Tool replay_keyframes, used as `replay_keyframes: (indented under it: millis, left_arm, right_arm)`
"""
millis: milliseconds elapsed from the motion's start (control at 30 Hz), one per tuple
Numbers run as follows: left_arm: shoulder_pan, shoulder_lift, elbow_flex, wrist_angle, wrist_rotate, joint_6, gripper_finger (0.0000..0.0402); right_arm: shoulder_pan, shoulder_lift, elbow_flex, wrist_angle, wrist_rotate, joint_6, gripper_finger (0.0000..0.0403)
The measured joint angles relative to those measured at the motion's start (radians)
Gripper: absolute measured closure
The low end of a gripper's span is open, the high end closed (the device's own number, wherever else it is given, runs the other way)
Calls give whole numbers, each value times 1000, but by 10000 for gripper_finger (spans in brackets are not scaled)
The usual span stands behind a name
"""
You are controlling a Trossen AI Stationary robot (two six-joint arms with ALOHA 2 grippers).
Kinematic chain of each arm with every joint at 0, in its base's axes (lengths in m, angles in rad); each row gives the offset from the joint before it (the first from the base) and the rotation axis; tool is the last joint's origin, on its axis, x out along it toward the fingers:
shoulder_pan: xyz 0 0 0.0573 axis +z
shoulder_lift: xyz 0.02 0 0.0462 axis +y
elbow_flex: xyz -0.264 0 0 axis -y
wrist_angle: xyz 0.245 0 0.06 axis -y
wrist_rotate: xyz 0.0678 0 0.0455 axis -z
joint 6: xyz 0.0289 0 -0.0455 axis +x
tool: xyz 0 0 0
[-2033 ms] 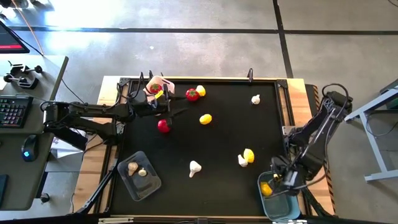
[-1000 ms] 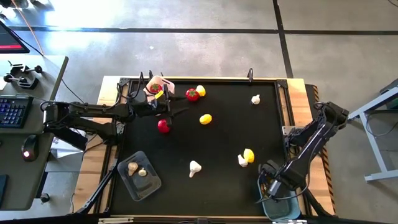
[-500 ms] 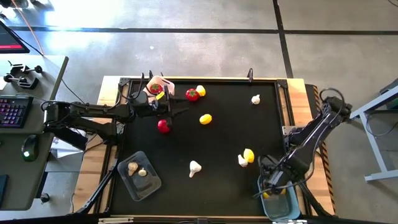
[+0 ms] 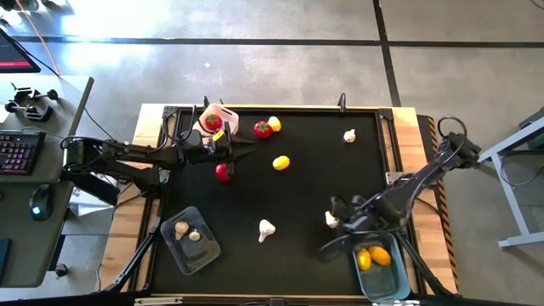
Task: Sort produce into baskets
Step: Put the white garlic into the transparent bin
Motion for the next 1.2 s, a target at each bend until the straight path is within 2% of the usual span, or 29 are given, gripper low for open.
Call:
replay_keyframes:
  millis: [233,300,400,633,933,1033,1200]
  left_arm:
    - [0,0,0,0,0,1,312]
    - [0,0,0,0,-1,1,312]
    - [0,0,0,-1,-3,1,312]
    - [0,0,0,-2,-4,-5,312]
    - [0,0,1,-2,-6,-7,312]
    - [0,0,1,-2,-6,-7,312]
    - [0,-1,1,-2,-10,-7,312]
  right_arm:
    - [-72,127,0,94,2,-414,206]
    - [-81,155,0,104,4,-524,182]
    - [-90,191,0,92,28,-655,166]
    - [-103,265,-1,60,56,-822,170]
    - [-126,338,-1,23,12,-828,178]
    - [-139,340,-1,24,11,-825,202]
    - [-165,340,-1,26,10,-832,268]
